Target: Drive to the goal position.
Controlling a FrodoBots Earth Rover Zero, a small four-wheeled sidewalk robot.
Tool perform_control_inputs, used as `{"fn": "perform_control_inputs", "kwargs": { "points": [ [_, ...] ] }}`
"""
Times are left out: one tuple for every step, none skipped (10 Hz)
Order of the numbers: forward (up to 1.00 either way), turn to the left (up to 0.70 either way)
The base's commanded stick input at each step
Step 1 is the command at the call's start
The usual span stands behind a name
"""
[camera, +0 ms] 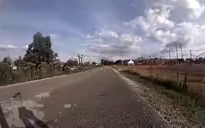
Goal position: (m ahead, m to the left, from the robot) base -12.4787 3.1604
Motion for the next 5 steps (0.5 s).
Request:
{"fn": "perform_control_inputs", "kwargs": {
  "points": [
    [0.06,0.0],
    [0.06,0.0],
    [0.06,0.0],
    [0.06,0.0],
    [0.06,0.0]
  ]
}}
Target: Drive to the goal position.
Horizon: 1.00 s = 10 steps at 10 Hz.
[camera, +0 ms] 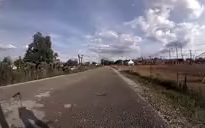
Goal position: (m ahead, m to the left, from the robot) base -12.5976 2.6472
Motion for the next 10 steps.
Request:
{"fn": "perform_control_inputs", "kwargs": {
  "points": [
    [0.06,0.0],
    [0.06,0.0],
    [0.06,0.0],
    [0.06,0.0],
    [0.06,0.0],
    [0.06,0.0],
    [0.06,0.0],
    [0.06,0.0],
    [0.06,0.0],
    [0.06,0.0]
  ]
}}
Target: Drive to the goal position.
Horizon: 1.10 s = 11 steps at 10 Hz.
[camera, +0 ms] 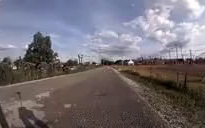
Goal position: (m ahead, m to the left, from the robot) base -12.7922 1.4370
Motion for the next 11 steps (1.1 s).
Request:
{"fn": "perform_control_inputs", "kwargs": {
  "points": [
    [0.06,0.0],
    [0.06,0.0],
    [0.06,0.0],
    [0.06,0.0],
    [0.06,0.0],
    [0.06,0.0],
    [0.06,0.0],
    [0.06,0.0],
    [0.06,0.0],
    [0.06,0.0],
    [0.06,0.0]
  ]
}}
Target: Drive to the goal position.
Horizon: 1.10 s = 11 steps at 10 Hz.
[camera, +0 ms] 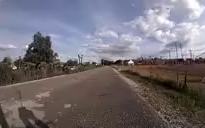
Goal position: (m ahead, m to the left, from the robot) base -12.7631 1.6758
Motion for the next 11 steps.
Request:
{"fn": "perform_control_inputs", "kwargs": {
  "points": [
    [0.06,0.0],
    [0.06,0.0],
    [0.06,0.0],
    [0.06,0.0],
    [0.06,0.0],
    [0.06,0.0],
    [0.06,0.0],
    [0.06,0.0],
    [0.06,0.0],
    [0.06,0.0],
    [0.06,0.0]
  ]
}}
